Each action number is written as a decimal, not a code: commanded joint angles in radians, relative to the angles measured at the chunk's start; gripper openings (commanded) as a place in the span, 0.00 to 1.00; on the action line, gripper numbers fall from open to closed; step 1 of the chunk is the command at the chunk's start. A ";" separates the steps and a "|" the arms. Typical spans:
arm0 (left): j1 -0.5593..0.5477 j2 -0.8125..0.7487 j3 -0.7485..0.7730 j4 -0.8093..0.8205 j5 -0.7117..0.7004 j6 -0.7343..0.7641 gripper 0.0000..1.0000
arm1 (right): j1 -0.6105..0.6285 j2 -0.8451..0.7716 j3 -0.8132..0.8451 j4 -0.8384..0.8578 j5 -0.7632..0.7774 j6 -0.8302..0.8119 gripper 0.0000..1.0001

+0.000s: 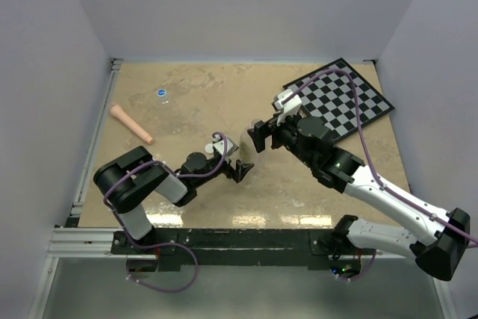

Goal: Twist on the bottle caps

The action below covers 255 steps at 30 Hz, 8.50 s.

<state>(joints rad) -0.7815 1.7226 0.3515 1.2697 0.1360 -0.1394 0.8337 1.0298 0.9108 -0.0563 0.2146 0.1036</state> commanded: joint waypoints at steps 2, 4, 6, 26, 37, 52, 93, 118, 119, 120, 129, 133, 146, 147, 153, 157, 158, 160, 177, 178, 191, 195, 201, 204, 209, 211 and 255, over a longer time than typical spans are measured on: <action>-0.004 0.011 0.032 0.474 0.017 -0.020 0.89 | -0.028 0.042 0.046 0.012 -0.021 -0.012 0.94; -0.004 0.009 0.029 0.474 0.019 -0.022 0.89 | -0.050 0.065 0.051 0.015 -0.044 -0.005 0.91; -0.004 0.011 0.027 0.474 0.020 -0.020 0.89 | -0.077 0.090 0.046 0.021 -0.079 0.001 0.89; -0.005 0.014 0.034 0.479 0.031 -0.017 0.89 | -0.130 0.208 0.016 0.104 -0.239 0.013 0.69; -0.005 0.000 0.032 0.479 0.014 -0.008 0.89 | -0.131 0.197 -0.013 0.112 -0.273 0.024 0.33; -0.005 0.054 0.101 0.554 -0.010 -0.005 0.89 | -0.139 0.147 -0.053 0.122 -0.320 0.071 0.13; 0.168 -0.555 0.225 -0.646 0.109 0.012 0.00 | -0.142 -0.125 0.123 0.026 -0.201 0.010 0.98; 0.372 -1.228 0.192 -1.414 -0.298 0.202 0.00 | -0.010 0.484 0.236 -0.016 -0.218 -0.067 0.93; 0.376 -1.248 0.181 -1.402 -0.323 0.214 0.00 | -0.001 0.524 0.256 -0.017 -0.216 -0.067 0.92; 0.378 -1.273 0.169 -1.386 -0.360 0.224 0.00 | 0.008 0.568 0.284 -0.025 -0.216 -0.070 0.91; 0.381 -1.443 0.104 -1.353 -0.521 0.235 0.00 | 0.076 0.926 0.553 -0.198 -0.129 -0.065 0.86; 0.381 -1.453 0.099 -1.350 -0.512 0.236 0.00 | 0.082 1.012 0.623 -0.234 -0.113 -0.071 0.83; 0.381 -1.451 0.099 -1.343 -0.480 0.236 0.00 | 0.107 1.167 0.761 -0.267 -0.095 -0.096 0.67; 0.381 -1.451 0.099 -1.342 -0.478 0.238 0.00 | 0.107 1.174 0.769 -0.270 -0.093 -0.096 0.65; 0.381 -1.445 0.099 -1.340 -0.473 0.241 0.00 | 0.107 1.190 0.789 -0.297 -0.087 -0.096 0.57; 0.381 -1.436 0.099 -1.339 -0.466 0.242 0.00 | 0.107 1.175 0.771 -0.300 -0.090 -0.097 0.52; 0.381 -1.434 0.099 -1.337 -0.461 0.242 0.00 | 0.107 1.170 0.763 -0.298 -0.093 -0.096 0.51; 0.381 -1.428 0.099 -1.339 -0.454 0.247 0.00 | 0.107 1.158 0.745 -0.297 -0.100 -0.094 0.45; 0.381 -1.351 0.086 -1.294 -0.031 0.326 0.00 | 0.067 0.626 0.427 -0.260 -0.204 -0.096 0.18; 0.381 -1.341 0.084 -1.293 0.005 0.340 0.00 | 0.065 0.581 0.424 -0.272 -0.211 -0.131 0.18; 0.380 -1.197 0.130 -1.352 0.316 0.431 0.00 | 0.056 0.164 0.490 -0.478 -0.325 -0.283 0.17; 0.378 -1.111 0.161 -1.388 0.445 0.449 0.00 | 0.058 0.096 0.482 -0.478 -0.394 -0.373 0.16; 0.329 -0.988 0.256 -1.480 0.476 0.500 0.00 | 0.056 0.104 0.491 -0.516 -0.454 -0.435 0.14; 0.275 -0.954 0.282 -1.513 0.416 0.530 0.00 | 0.056 0.115 0.499 -0.522 -0.491 -0.449 0.14; 0.229 -0.936 0.282 -1.527 0.372 0.552 0.00 | 0.056 0.134 0.511 -0.540 -0.541 -0.472 0.14; 0.228 -0.951 0.268 -1.518 0.364 0.552 0.00 | 0.059 0.147 0.520 -0.551 -0.561 -0.478 0.13; 0.182 -1.009 0.241 -1.514 0.376 0.610 0.00 | 0.059 0.188 0.516 -0.582 -0.647 -0.499 0.12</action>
<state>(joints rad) -0.5861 0.7311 0.5903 -0.2825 0.4911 0.4431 0.8909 1.2236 1.4101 -0.6281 -0.4164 -0.3862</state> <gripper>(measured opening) 0.727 0.429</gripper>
